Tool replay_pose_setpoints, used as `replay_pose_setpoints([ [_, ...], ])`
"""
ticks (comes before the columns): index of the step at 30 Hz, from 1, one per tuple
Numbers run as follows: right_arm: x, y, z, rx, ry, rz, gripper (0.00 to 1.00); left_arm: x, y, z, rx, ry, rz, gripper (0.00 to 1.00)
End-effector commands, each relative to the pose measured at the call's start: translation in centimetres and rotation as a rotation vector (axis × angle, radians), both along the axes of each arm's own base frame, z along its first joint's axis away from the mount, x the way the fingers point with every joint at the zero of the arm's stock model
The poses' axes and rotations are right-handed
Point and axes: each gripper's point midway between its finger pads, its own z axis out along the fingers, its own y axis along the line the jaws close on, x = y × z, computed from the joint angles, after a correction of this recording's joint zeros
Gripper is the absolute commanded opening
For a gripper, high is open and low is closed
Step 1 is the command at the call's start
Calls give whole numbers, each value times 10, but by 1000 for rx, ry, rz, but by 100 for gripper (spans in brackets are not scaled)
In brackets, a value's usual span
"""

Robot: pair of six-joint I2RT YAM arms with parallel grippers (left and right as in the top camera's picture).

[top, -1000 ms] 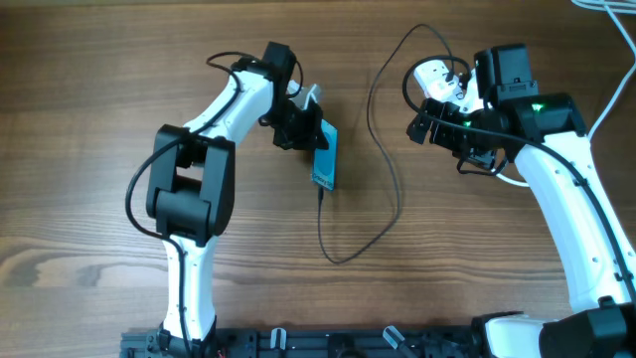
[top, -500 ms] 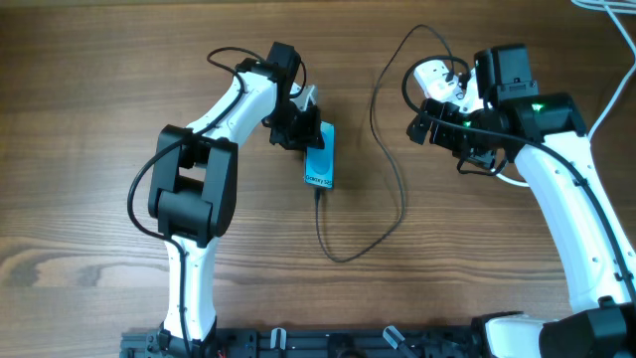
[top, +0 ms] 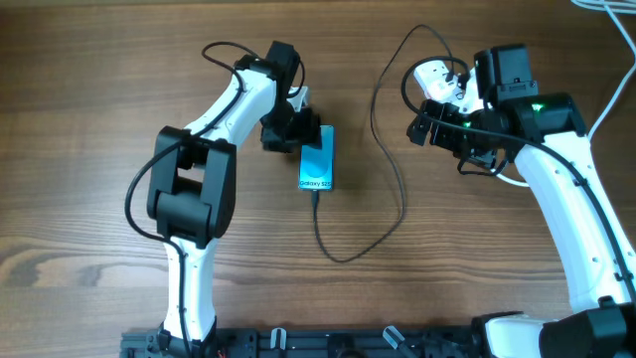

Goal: Plug charger to phone and switch on socket

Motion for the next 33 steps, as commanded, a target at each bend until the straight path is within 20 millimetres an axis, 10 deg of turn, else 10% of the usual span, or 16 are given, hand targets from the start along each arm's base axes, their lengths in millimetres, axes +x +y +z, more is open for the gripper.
replay_pose_setpoints([
  [1, 14, -12, -10, -41, 10, 7, 100, 12, 20, 31, 37, -73, 28, 100],
  [5, 41, -44, -19, -72, 71, -39, 100, 32, 39, 119, 53, -290, 192, 100],
  [10, 122, -137, -16, -366, -138, -268, 99, 23, 60, 216, 47, -521, 304, 100],
  [14, 151, -169, -36, -461, -184, -344, 100, 22, 60, 222, 41, -534, 306, 100],
  [24, 169, -169, -134, -464, -67, -284, 100, 22, 60, 222, 42, -533, 306, 100],
  [33, 169, -149, -147, -374, -47, -188, 100, 22, 60, 222, 42, -533, 306, 100],
])
